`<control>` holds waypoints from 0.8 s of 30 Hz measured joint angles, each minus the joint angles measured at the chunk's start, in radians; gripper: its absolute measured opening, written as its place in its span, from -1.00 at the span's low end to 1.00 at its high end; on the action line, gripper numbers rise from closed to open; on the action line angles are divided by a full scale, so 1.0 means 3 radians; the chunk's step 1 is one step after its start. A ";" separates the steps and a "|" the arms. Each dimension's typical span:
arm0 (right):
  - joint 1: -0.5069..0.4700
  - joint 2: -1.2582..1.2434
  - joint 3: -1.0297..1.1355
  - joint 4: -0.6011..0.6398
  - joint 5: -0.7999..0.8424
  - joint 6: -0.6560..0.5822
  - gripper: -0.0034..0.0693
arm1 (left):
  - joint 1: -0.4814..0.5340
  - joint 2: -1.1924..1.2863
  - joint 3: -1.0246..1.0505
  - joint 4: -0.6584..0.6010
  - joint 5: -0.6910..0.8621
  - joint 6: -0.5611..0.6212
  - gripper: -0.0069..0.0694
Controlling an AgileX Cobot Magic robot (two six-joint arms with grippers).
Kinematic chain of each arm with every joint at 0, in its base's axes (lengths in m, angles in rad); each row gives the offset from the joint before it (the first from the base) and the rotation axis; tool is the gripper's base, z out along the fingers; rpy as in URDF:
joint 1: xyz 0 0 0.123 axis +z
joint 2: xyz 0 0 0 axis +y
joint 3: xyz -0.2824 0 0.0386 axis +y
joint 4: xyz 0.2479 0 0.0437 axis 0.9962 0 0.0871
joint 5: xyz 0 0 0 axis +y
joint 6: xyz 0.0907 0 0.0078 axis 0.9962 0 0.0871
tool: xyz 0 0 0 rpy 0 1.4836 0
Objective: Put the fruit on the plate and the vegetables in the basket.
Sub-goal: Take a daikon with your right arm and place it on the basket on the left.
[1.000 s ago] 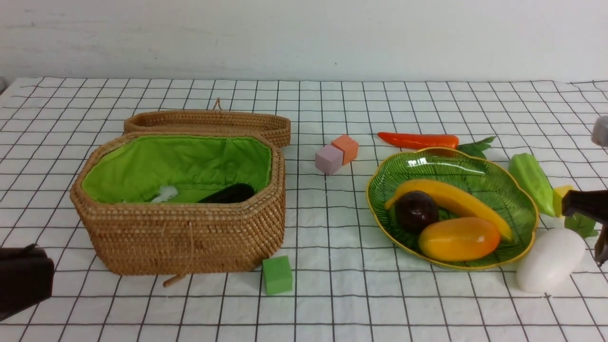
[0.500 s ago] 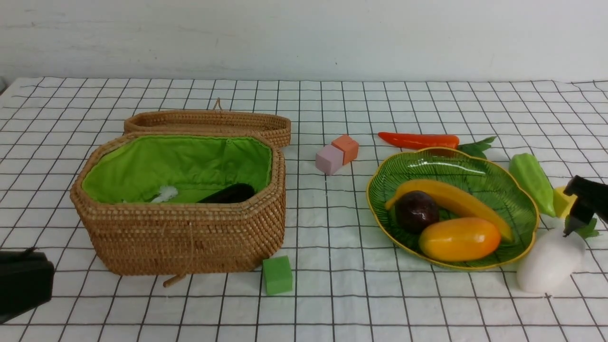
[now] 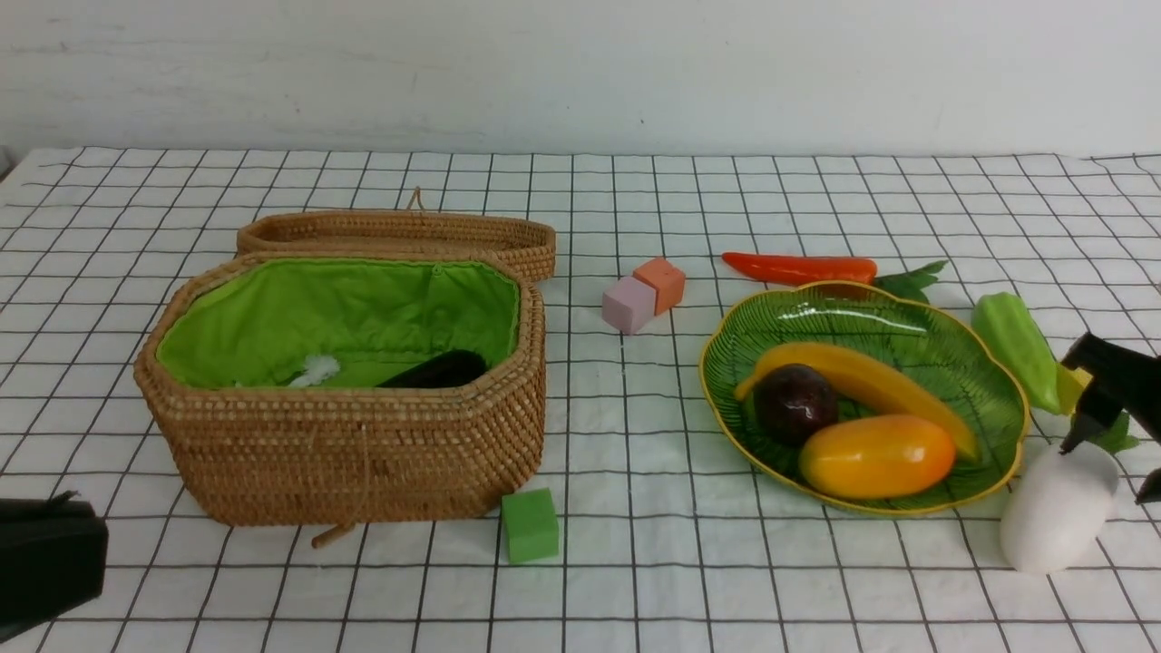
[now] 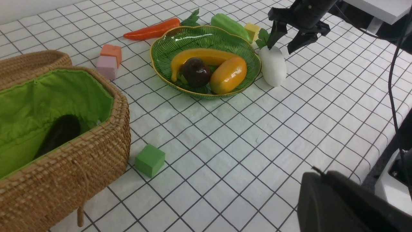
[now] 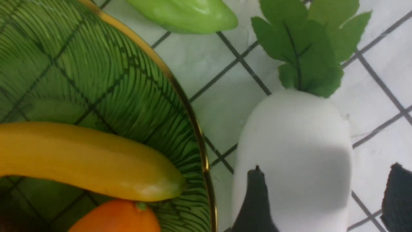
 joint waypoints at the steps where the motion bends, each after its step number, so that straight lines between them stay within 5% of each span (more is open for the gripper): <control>1: 0.0000 -0.0028 -0.0029 0.0000 0.0001 0.0000 0.49 | 0.0000 0.0000 0.0000 -0.0009 0.0003 0.0000 -0.83; 12: 0.0000 0.0254 -0.0064 -0.0114 -0.0002 -0.0017 0.70 | 0.0000 0.0000 0.0000 -0.0020 0.0000 0.0000 -0.83; 24: 0.0000 0.0414 -0.0070 -0.0129 0.0059 -0.0020 0.72 | 0.0000 0.0000 0.0000 -0.0036 -0.0015 0.0000 -0.83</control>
